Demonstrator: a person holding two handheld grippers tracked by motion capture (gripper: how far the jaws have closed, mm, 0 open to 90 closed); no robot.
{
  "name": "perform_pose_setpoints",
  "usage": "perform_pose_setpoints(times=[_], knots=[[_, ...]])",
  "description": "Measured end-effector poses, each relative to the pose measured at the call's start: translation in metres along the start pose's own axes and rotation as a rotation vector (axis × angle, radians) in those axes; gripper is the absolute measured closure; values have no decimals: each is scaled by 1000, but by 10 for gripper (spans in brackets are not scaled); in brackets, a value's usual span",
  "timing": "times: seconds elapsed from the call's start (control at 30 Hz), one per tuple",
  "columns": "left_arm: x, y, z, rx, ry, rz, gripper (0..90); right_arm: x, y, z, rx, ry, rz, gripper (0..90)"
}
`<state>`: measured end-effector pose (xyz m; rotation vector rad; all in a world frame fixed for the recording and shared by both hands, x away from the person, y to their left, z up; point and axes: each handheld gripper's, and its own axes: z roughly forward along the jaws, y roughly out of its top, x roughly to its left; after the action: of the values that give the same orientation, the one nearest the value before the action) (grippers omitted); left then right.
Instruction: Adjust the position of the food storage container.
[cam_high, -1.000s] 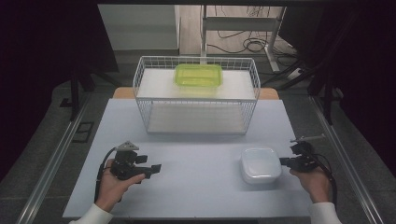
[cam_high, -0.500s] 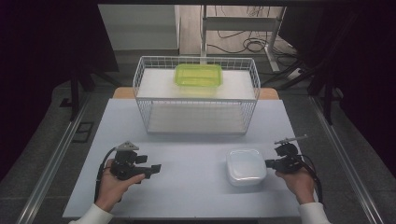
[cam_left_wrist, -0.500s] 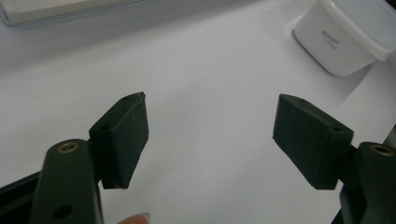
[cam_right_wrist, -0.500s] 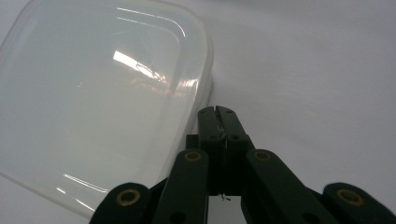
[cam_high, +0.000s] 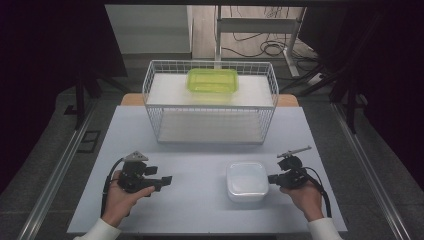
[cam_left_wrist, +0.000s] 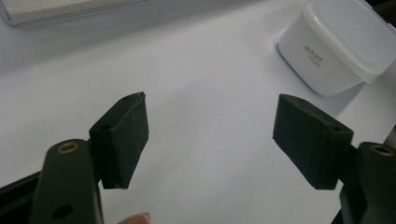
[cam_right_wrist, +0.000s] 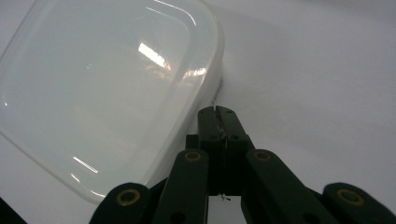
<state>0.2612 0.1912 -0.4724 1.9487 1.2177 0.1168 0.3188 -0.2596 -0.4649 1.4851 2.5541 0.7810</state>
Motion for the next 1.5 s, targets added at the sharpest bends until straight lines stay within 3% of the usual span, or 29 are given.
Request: perform_pose_setpoints(times=[0.47, 1.2, 1.5], knots=[[-1, 0, 1, 2, 0, -3, 259, 31, 13, 21, 14, 48, -58, 890], [0, 0, 3, 7, 2, 3, 259, 66, 27, 46, 27, 90, -125, 891], [1, 0, -1, -7, 4, -6, 259, 70, 27, 44, 9, 94, -146, 890]])
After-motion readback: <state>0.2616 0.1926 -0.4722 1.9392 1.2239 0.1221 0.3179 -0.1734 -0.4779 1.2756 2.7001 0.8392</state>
